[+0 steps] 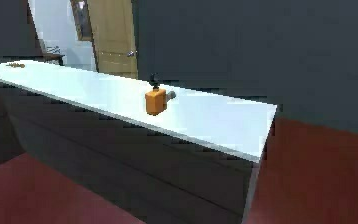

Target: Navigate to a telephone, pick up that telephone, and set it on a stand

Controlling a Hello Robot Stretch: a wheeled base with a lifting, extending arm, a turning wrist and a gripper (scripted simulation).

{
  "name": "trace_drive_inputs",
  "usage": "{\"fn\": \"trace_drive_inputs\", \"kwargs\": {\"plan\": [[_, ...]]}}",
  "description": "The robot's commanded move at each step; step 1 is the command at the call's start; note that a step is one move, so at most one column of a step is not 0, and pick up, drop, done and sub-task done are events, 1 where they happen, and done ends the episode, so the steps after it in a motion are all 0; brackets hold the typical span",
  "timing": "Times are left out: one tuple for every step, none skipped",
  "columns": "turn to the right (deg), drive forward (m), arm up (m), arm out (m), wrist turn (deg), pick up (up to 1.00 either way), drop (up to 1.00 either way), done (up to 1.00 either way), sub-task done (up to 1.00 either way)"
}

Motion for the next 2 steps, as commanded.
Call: {"fn": "trace_drive_inputs", "kwargs": {"plan": [[30.0,0.00,0.00,0.00,0.0,0.00,0.00,0.00,0.00],[0.0,0.05,0.00,0.00,0.0,0.00,0.00,0.00,0.00]]}}
